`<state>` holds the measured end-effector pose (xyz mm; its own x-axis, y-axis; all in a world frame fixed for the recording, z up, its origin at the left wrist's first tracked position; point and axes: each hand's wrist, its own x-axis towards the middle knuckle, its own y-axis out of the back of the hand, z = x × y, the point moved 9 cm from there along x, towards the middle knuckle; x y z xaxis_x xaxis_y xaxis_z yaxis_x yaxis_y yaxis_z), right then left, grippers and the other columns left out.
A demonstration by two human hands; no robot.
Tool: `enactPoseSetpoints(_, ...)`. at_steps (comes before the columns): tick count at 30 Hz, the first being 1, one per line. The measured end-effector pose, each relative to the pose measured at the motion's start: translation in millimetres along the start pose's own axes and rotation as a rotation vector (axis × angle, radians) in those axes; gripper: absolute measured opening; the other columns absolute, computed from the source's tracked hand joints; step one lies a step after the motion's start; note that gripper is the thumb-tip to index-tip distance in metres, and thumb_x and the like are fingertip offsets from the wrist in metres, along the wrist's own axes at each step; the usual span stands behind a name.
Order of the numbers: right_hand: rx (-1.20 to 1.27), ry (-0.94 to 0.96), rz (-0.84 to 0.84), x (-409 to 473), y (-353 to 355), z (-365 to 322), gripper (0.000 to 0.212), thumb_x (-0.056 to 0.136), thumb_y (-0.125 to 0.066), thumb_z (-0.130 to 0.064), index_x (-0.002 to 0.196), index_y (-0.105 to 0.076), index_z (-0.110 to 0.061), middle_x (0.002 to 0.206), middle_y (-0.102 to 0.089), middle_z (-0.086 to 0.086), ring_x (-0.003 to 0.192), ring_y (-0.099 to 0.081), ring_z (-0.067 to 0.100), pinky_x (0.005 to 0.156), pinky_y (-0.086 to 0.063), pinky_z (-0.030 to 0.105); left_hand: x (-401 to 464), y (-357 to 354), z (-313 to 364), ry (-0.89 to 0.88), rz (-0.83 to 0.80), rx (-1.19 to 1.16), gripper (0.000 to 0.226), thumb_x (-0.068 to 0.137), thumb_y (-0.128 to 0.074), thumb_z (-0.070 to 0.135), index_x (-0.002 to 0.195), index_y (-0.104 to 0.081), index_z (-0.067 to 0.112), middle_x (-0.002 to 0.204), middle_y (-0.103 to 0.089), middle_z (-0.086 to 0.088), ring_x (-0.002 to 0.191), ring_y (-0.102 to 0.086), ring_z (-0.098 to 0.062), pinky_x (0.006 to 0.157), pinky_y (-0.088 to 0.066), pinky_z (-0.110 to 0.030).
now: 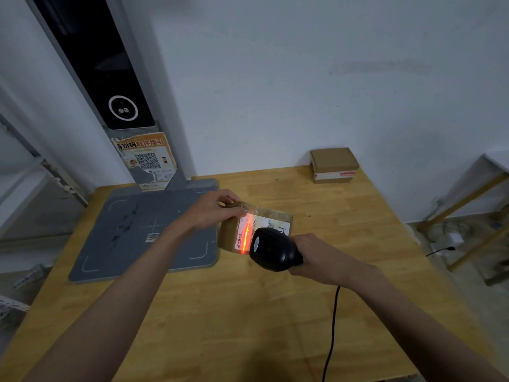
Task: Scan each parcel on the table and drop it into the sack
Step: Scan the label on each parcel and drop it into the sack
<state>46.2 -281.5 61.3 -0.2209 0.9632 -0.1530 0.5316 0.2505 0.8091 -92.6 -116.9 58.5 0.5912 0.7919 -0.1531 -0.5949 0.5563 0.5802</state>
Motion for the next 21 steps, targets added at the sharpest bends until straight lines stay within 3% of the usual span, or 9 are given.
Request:
enactPoseSetpoints(4,0.011,-0.014,0.005,2,4,6,0.024,0.082,-0.066,-0.001,0.093,-0.055,-0.019,0.082,-0.054,-0.015,0.081,-0.058,0.013,0.064,-0.042,0.015,10,-3,2,-0.002,-0.002,0.006,0.022,0.082,-0.077,0.037,0.102,-0.071,0.029,0.116,-0.064,0.005,0.110,-0.057,-0.011,0.092,-0.048,-0.034)
enactPoseSetpoints(10,0.012,-0.036,0.000,-5,13,17,0.023,0.082,-0.066,-0.001,0.104,-0.062,-0.006,0.098,-0.068,0.003,0.089,-0.063,0.017,0.067,-0.045,0.018,29,-9,-1,0.004,-0.011,0.012,0.027,0.077,-0.077,0.045,0.100,-0.072,0.032,0.112,-0.066,0.008,0.109,-0.058,-0.009,0.095,-0.048,-0.038)
enactPoseSetpoints(14,0.018,-0.044,0.015,-17,23,21,0.020,0.080,-0.067,-0.001,0.098,-0.061,-0.008,0.087,-0.063,-0.001,0.078,-0.057,0.014,0.062,-0.040,0.017,41,-13,-10,0.020,-0.020,0.017,0.020,0.084,-0.075,0.040,0.100,-0.072,0.029,0.111,-0.066,0.008,0.109,-0.058,-0.010,0.095,-0.047,-0.037)
enactPoseSetpoints(18,0.010,-0.062,0.006,-20,24,27,0.018,0.078,-0.065,0.000,0.096,-0.061,-0.005,0.089,-0.067,0.008,0.080,-0.061,0.021,0.066,-0.044,0.031,48,-18,-8,0.018,-0.030,0.017,0.018,0.086,-0.073,0.039,0.101,-0.072,0.029,0.112,-0.065,0.008,0.109,-0.056,-0.008,0.096,-0.046,-0.039)
enactPoseSetpoints(21,0.005,-0.067,0.010,-22,26,27,0.017,0.079,-0.065,0.000,0.095,-0.061,-0.003,0.089,-0.067,0.010,0.080,-0.061,0.021,0.065,-0.043,0.030,50,-18,-4,0.014,-0.035,0.011,0.017,0.085,-0.074,0.037,0.100,-0.072,0.030,0.113,-0.065,0.007,0.110,-0.056,-0.008,0.096,-0.046,-0.038)
